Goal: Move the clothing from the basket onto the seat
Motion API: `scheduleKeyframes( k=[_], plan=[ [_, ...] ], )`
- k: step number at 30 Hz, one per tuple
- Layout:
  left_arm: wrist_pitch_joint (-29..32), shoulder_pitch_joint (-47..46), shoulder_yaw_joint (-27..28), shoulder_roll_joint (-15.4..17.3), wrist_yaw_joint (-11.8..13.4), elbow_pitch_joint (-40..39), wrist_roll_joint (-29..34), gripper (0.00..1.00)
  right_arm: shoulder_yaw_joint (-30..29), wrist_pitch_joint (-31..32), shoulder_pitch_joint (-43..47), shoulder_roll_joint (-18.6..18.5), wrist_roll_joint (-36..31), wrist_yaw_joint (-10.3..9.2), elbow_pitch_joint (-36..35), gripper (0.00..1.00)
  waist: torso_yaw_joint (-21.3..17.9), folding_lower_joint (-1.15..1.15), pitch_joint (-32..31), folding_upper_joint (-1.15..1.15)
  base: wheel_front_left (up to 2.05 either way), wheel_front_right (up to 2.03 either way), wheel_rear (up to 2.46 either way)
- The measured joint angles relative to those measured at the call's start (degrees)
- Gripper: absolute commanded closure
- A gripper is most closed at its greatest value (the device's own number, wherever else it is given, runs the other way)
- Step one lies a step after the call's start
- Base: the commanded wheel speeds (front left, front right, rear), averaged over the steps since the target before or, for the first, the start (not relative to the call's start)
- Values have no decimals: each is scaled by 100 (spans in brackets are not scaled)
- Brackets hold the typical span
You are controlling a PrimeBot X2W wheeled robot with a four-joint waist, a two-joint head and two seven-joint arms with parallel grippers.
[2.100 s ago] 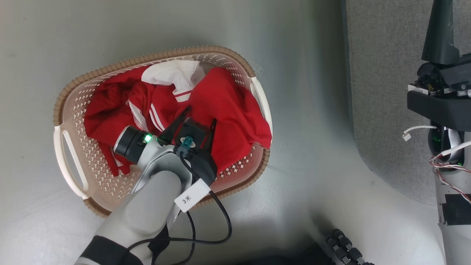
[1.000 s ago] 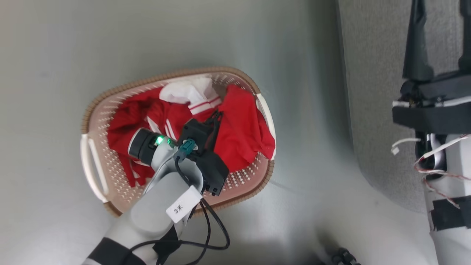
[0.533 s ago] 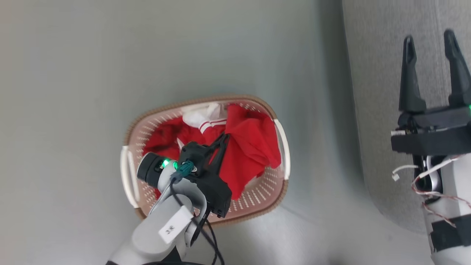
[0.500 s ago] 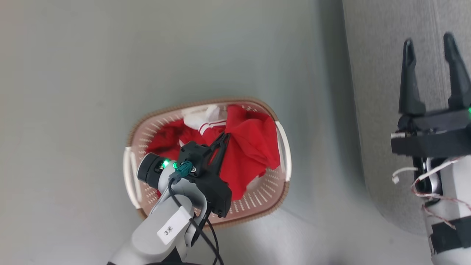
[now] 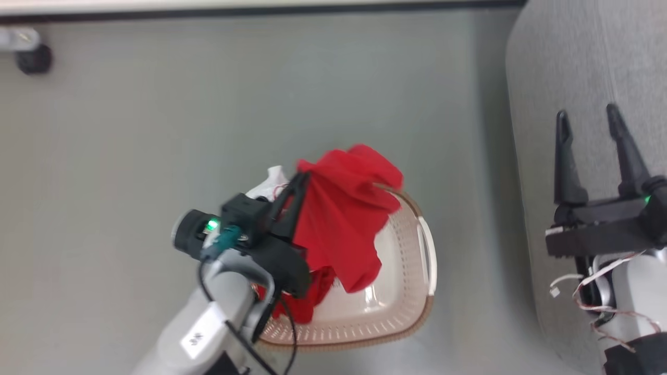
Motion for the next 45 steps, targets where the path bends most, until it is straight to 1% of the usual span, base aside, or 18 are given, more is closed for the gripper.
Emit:
scheduleKeyframes(
  k=[2,5,8,10,12,14,17,25,29,34,35,40,41,45],
  plan=[
    [0,11,91,105,-46,-116,19,100,21,0,68,20,0,41,55,0,67,0,-152,0,0,0,0],
    [0,13,225,227,-55,-282,34,100,70,1,164,65,0,42,130,0,159,0,-385,0,0,0,0],
    [0,12,327,335,-120,-412,49,100,148,1,225,105,0,49,234,0,239,0,-619,0,0,0,0],
    [0,12,365,396,-151,-478,125,100,211,1,288,131,0,96,302,0,285,0,-773,0,0,0,0],
    [0,4,392,449,-250,-556,155,100,312,1,353,171,0,101,427,0,344,0,-1007,0,0,0,0],
    [0,-7,386,503,-355,-582,185,100,417,1,416,221,0,151,560,0,389,0,-1244,0,0,0,0],
    [0,-23,378,521,-435,-576,185,100,524,1,464,231,-1,168,680,0,420,0,-1478,-1,0,0,0],
    [0,-141,325,460,-547,-315,177,100,883,1,727,289,30,244,998,0,461,0,-2091,0,0,0,0],
    [0,-153,250,377,-597,-156,176,100,1205,2,834,374,101,291,1128,0,471,0,-2397,0,0,0,0],
    [1,-153,120,230,-606,-60,169,100,1615,2,930,438,167,293,1263,0,476,0,-2775,0,0,0,0],
    [2,-153,99,201,-646,-60,168,100,1697,2,953,450,191,293,1288,0,477,0,-2845,0,0,0,0],
    [65,-153,21,101,-653,-29,151,100,2471,2,950,459,427,293,1424,0,487,-1,-3150,-1,0,0,0],
    [65,-153,21,101,-653,-29,151,100,2471,2,950,459,427,293,1424,0,487,-1,-3150,-1,0,0,0],
    [124,-166,-7,36,-655,8,134,100,2988,2,810,454,569,293,1642,0,505,0,-3303,0,0,0,0]
  ],
)
